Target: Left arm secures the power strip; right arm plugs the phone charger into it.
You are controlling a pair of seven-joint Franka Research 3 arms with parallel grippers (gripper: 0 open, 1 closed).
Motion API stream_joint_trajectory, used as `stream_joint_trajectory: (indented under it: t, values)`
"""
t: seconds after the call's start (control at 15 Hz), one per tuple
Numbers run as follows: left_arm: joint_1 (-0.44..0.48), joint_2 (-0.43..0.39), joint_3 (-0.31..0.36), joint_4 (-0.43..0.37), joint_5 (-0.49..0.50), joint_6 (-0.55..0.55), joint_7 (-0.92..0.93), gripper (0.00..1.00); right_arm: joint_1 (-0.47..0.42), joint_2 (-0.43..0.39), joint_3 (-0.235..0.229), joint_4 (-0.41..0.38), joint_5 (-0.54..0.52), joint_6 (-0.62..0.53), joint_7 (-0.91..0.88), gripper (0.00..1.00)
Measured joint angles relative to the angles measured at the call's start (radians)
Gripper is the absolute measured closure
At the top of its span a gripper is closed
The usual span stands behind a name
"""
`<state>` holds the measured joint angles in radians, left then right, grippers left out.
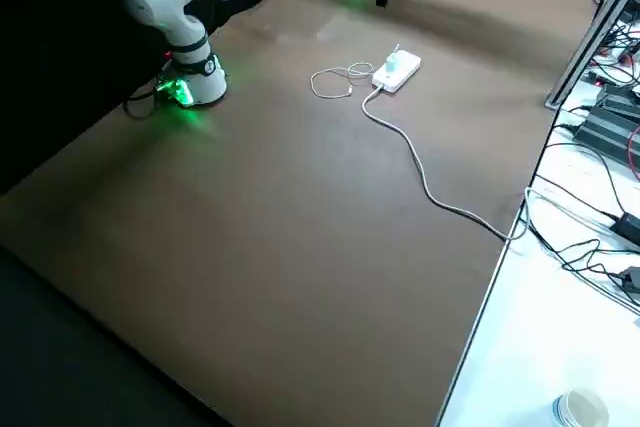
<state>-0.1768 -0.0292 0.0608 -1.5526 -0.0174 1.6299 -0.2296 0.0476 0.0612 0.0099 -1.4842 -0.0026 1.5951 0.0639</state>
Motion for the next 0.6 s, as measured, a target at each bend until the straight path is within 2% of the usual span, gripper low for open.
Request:
stream_joint_trajectory:
  t: [0.4, 0.6]
  values:
    - [0.11, -0.005, 0.012, -0.004, -0.001, -0.004, 0.162, 0.0, -0.001, 0.0, -0.003, 0.0, -0.001, -0.004, -0.001, 0.0]
    - [0.116, -0.001, 0.011, -0.005, -0.003, 0.012, 0.187, 0.0, -0.001, 0.0, -0.004, 0.0, -0.001, -0.004, -0.001, 0.0]
